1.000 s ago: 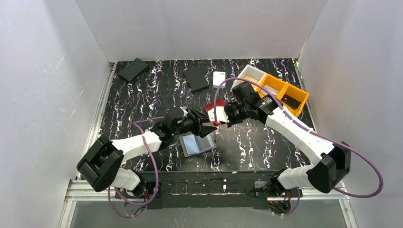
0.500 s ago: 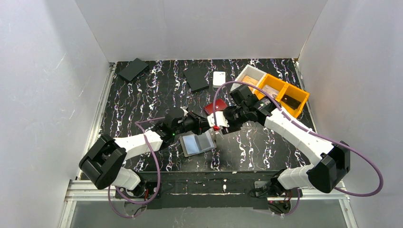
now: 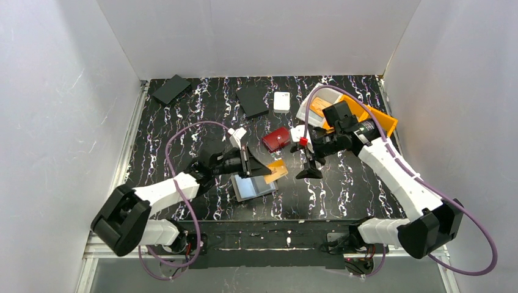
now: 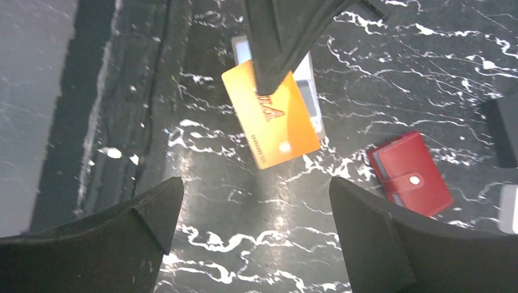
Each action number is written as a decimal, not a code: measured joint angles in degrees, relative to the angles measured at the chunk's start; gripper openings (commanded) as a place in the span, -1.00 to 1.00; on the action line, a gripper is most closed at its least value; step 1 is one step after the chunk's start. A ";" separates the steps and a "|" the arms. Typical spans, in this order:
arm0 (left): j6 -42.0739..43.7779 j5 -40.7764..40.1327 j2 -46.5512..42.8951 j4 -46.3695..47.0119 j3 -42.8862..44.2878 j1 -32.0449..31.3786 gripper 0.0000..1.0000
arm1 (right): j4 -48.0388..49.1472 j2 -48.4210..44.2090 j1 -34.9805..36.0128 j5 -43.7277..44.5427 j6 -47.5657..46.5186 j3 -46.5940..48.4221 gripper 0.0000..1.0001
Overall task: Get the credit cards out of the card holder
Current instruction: Remove the credit card from the card holder.
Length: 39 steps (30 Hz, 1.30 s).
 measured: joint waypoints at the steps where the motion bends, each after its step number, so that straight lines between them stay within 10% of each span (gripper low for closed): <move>1: 4.50 1.14 -1.65 -1.28 0.05 -0.49 -1.00 | 0.15 0.14 -0.32 -1.38 1.26 -0.33 0.96; 14: 42.28 -0.79 -11.86 -22.12 2.78 -6.63 -1.00 | 5.87 5.04 -0.73 -13.31 14.41 -4.25 0.91; 29: 12.33 -30.69 -21.96 3.09 -16.58 -6.67 -1.00 | 59.25 -3.37 -14.59 -17.08 73.37 -26.05 0.88; 39: -0.66 -41.30 -11.64 20.79 -10.47 -6.68 -1.00 | 83.65 0.07 -14.59 -11.37 103.46 -31.58 0.76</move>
